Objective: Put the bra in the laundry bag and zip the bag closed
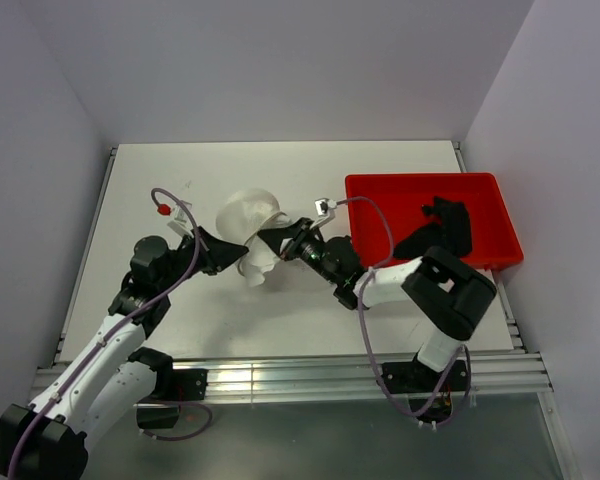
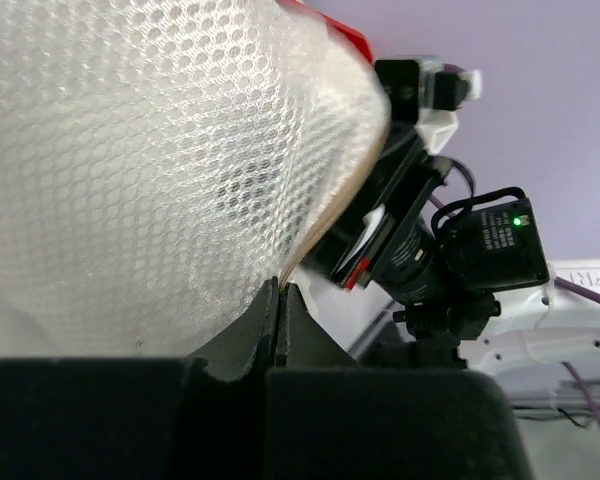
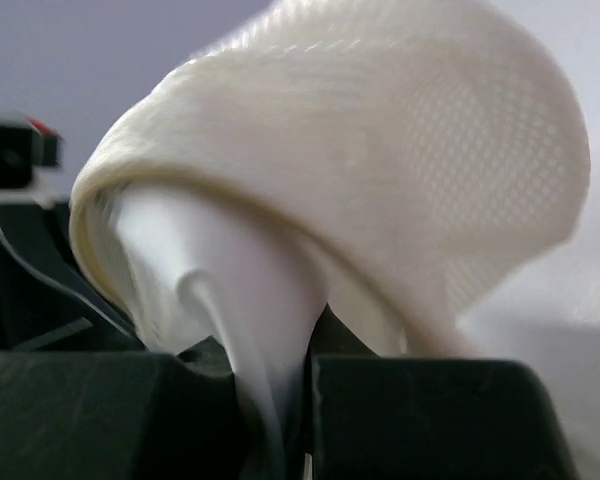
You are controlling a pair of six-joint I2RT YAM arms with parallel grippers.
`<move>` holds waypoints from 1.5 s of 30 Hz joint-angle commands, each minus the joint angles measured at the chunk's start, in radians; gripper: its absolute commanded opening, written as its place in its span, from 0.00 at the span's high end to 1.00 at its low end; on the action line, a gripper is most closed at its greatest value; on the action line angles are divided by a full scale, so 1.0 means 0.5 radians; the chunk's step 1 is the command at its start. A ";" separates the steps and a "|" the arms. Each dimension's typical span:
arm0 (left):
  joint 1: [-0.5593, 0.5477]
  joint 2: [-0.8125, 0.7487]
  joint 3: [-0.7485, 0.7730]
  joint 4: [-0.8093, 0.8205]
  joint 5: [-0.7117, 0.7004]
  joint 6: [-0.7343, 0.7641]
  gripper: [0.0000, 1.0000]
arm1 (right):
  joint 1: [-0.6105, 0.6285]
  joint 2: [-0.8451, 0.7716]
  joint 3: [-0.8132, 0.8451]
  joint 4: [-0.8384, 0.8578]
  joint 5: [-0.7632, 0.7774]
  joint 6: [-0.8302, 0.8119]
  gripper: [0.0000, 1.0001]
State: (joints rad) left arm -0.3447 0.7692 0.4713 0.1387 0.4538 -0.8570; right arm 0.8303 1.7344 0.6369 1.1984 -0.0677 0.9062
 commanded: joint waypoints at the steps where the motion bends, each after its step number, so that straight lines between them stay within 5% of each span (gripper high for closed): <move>1: -0.053 -0.008 -0.004 0.134 0.191 -0.182 1.00 | 0.060 -0.333 -0.031 0.491 0.576 -0.069 1.00; 7: -0.191 0.032 -0.077 0.241 0.316 -0.421 1.00 | 0.293 -0.472 0.263 -0.568 1.358 -0.487 1.00; 11: -0.219 0.011 -0.182 0.437 0.470 -0.767 1.00 | 0.364 -0.343 0.475 -0.981 1.726 -0.554 1.00; 17: -0.271 0.005 -0.341 0.692 0.528 -1.071 1.00 | 0.380 -0.202 0.815 -1.503 1.863 -0.393 1.00; 25: -0.274 -0.050 -0.237 0.248 0.090 -0.691 1.00 | 0.453 0.126 1.076 -1.988 1.893 -0.319 1.00; 29: -0.250 -0.093 -0.378 0.269 -0.180 -0.697 0.97 | 0.453 0.185 0.933 -1.986 1.777 -0.281 0.98; 31: -0.222 -0.072 -0.461 0.308 -0.260 -0.682 0.94 | 0.450 0.173 0.926 -2.022 1.749 -0.315 0.88; 34: -0.142 -0.041 -0.534 0.361 -0.266 -0.652 0.94 | 0.441 0.158 0.978 -2.159 1.645 -0.410 0.48; 36: -0.078 -0.050 -0.577 0.358 -0.260 -0.627 0.94 | 0.438 0.136 1.012 -2.176 1.529 -0.471 0.33; 45: 0.204 -0.283 -0.630 0.008 -0.294 -0.431 0.97 | 0.343 0.029 1.245 -2.716 0.753 -0.748 0.04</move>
State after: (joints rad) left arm -0.2794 0.6621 0.1658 0.1913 0.3279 -1.1362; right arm 1.0199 1.8305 1.1961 -0.0471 0.4778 0.5983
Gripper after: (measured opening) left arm 0.040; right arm 0.954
